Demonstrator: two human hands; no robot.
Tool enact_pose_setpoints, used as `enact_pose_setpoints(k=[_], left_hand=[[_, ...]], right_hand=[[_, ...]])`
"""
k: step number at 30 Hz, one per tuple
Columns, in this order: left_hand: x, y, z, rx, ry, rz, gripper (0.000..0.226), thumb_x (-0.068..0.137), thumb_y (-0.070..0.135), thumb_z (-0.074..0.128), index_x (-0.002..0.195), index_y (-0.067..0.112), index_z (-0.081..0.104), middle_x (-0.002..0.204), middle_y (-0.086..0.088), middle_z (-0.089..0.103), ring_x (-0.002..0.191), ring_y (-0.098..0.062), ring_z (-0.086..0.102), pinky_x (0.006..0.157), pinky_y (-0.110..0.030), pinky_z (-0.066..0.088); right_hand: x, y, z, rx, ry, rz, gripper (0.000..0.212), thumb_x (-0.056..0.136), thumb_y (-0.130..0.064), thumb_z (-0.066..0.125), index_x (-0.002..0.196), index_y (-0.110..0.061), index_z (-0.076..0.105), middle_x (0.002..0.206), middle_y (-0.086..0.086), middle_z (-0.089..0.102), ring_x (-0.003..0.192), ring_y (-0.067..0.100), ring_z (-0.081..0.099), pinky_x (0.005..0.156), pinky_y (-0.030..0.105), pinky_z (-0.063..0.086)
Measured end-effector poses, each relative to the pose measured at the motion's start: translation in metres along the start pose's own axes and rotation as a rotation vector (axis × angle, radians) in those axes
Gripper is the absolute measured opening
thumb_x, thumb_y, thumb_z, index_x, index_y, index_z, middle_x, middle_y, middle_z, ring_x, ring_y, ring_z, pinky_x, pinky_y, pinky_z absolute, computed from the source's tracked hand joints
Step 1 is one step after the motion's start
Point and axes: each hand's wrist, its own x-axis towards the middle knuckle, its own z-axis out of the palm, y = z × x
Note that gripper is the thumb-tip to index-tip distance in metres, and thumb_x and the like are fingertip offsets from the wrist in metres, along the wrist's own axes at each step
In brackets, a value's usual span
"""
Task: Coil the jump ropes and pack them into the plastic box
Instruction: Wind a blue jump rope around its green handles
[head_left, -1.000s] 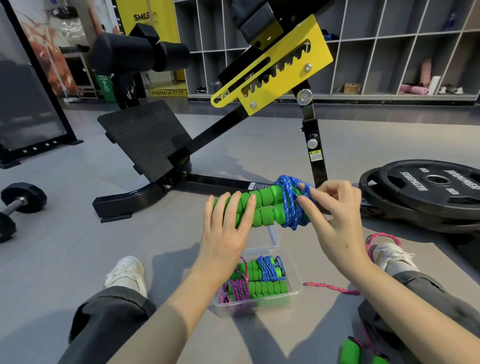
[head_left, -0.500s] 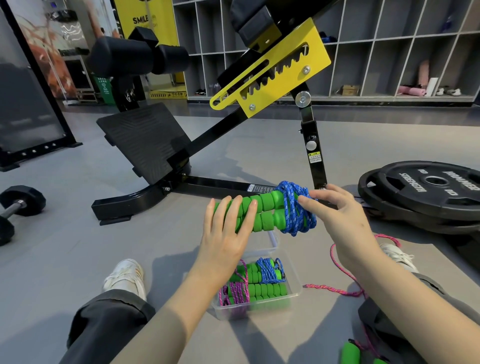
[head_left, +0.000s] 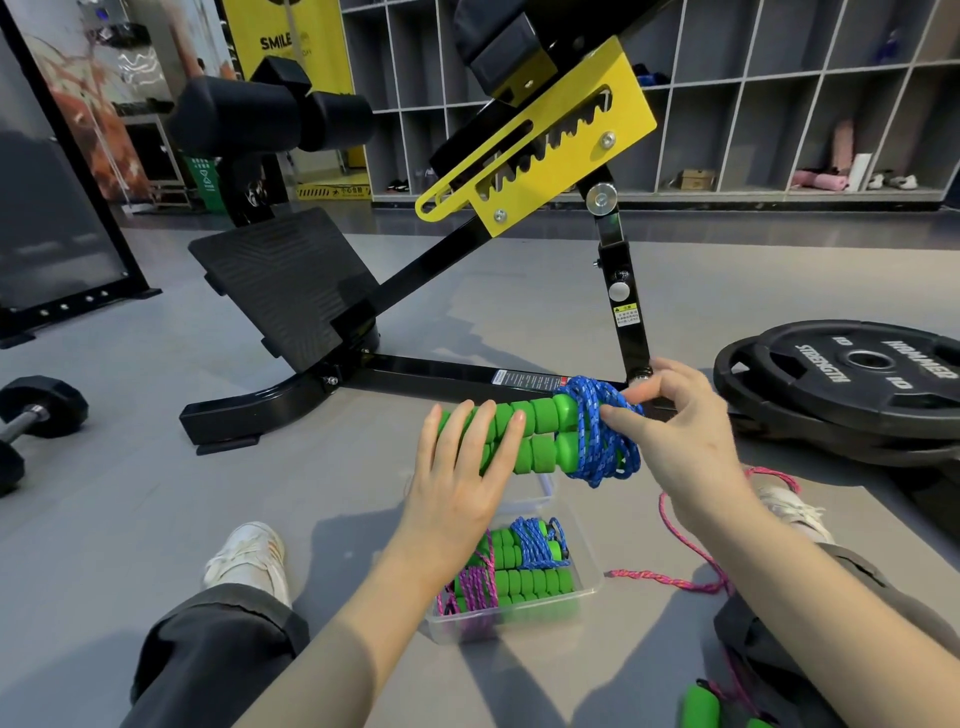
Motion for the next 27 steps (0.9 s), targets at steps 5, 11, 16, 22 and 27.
enact_pose_setpoints(k=[5,11,16,22,27], left_hand=[[-0.001,-0.001,0.001,-0.007,-0.005,-0.051,0.066,0.078,-0.023,0.030,0.138,0.003,0.039,0.128,-0.022,0.039,0.121,-0.039,0.041,0.113,-0.054,0.021],[-0.002,-0.007,-0.001,0.015,0.019,-0.068,0.063,0.080,-0.022,0.029,0.136,0.004,0.041,0.127,-0.022,0.041,0.119,-0.039,0.043,0.111,-0.054,0.024],[-0.004,-0.010,-0.003,0.031,0.010,-0.041,0.066,0.078,-0.024,0.032,0.137,0.003,0.040,0.128,-0.022,0.040,0.120,-0.039,0.041,0.113,-0.054,0.021],[-0.001,-0.010,-0.003,0.013,0.003,-0.054,0.057,0.086,-0.019,0.022,0.136,0.004,0.041,0.128,-0.022,0.041,0.119,-0.039,0.042,0.112,-0.054,0.022],[-0.003,-0.010,-0.003,0.001,-0.010,-0.039,0.052,0.092,-0.014,0.019,0.135,0.003,0.041,0.127,-0.022,0.041,0.119,-0.038,0.042,0.113,-0.054,0.021]], right_hand=[[-0.009,0.005,0.005,-0.331,0.132,-0.575,0.016,0.075,-0.014,0.070,0.068,-0.007,0.057,0.130,0.011,0.052,0.128,0.027,0.029,0.099,0.031,0.019],[-0.005,0.015,0.004,-0.465,0.127,-0.847,0.025,0.086,-0.025,0.059,0.069,-0.008,0.068,0.122,0.015,0.058,0.124,0.033,0.035,0.108,0.049,0.020],[-0.008,0.011,0.005,-0.313,0.028,-0.637,0.027,0.084,-0.032,0.055,0.072,-0.011,0.066,0.129,0.010,0.053,0.129,0.024,0.027,0.105,0.037,0.019],[-0.003,0.011,0.002,-0.265,-0.074,-0.415,0.014,0.084,-0.029,0.068,0.095,-0.023,0.073,0.144,0.004,0.038,0.138,0.022,0.015,0.109,0.038,0.015],[-0.001,0.010,-0.002,-0.285,-0.141,-0.386,0.017,0.084,-0.025,0.066,0.100,-0.029,0.072,0.146,0.000,0.035,0.140,0.021,0.011,0.111,0.043,0.013]])
